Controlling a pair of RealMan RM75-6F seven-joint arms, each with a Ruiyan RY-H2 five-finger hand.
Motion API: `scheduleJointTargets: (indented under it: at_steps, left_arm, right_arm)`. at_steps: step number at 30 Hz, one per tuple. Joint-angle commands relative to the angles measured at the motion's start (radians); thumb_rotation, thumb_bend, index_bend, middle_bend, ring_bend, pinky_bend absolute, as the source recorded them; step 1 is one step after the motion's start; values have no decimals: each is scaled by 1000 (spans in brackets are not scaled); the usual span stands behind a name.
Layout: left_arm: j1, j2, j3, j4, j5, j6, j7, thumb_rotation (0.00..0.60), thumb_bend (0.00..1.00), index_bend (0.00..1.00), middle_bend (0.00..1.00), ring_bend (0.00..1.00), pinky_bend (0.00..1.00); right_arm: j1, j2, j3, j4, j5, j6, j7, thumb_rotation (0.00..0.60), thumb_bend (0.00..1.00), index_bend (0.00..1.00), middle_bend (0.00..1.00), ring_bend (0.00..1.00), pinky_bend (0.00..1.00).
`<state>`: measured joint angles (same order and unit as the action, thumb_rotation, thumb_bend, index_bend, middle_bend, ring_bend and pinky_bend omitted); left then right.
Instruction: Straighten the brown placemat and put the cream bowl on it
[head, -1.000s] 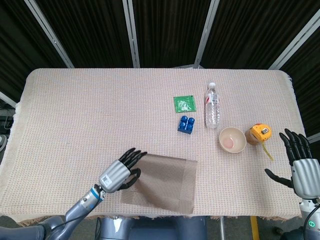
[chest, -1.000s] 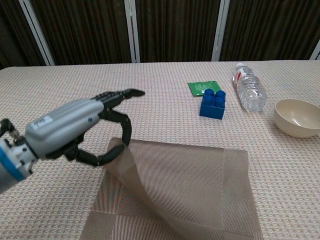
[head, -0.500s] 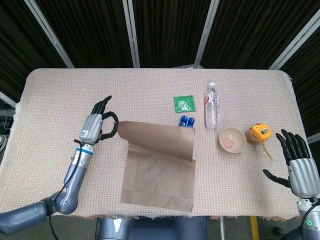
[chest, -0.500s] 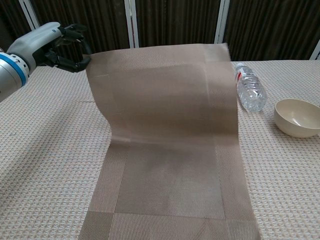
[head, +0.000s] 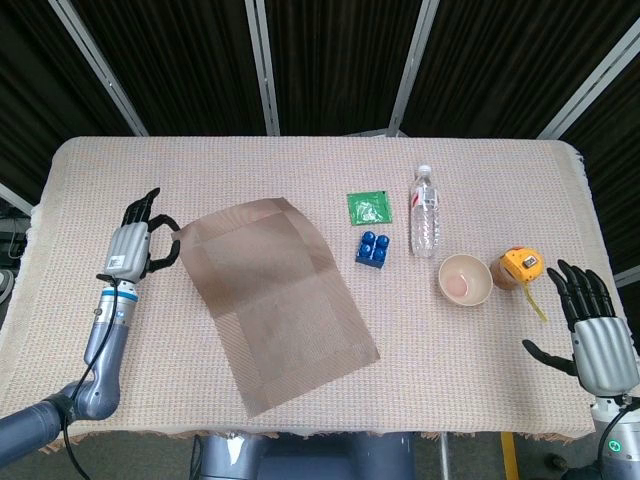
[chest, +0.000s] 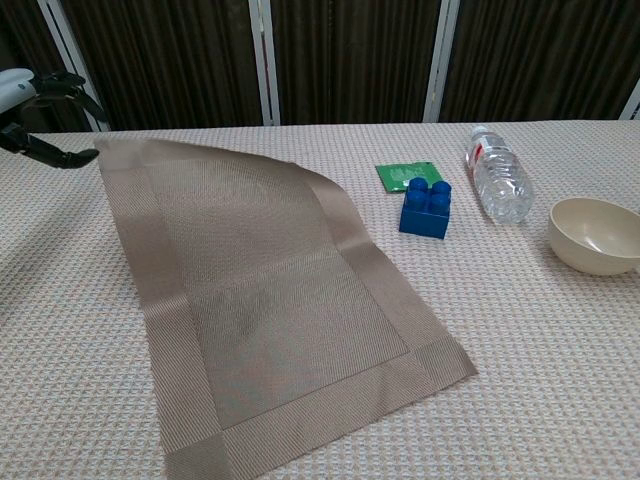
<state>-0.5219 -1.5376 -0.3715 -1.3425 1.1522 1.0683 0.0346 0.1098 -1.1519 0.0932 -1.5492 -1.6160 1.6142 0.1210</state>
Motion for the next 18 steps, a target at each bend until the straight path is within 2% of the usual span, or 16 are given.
scheduleJointTargets:
  at_steps: [1,6,10,13,18]
  left_arm:
    - [45,68,32,-88,3,52,64,600,0,0,0,0,0]
    - [131,165,86,-235,50,168,120,600,0,0,0,0,0]
    - [216,254,145,-359,78,256,169,600,0,0,0,0,0]
    - [279,318,199,-424,128,325,188,600,0,0,0,0,0]
    - [330,386,236,-493,177,392,217,600,0,0,0,0,0]
  right_arm:
    - [1,0,-9,2,-12,-6,-2,600,0,15,0,0,0]
    - [13,-14,-50,15,-87,-21,-39,600,0,29,0,0,0]
    - [27,-41,-106,39,-181,-53,-110,600,0,56,0,0,0]
    - [52,-77,-146,64,-239,-117,-176,600,0,66,0,0,0]
    - [121,-100,-168,50,-294,-239,-263,600,0,76,0,0,0]
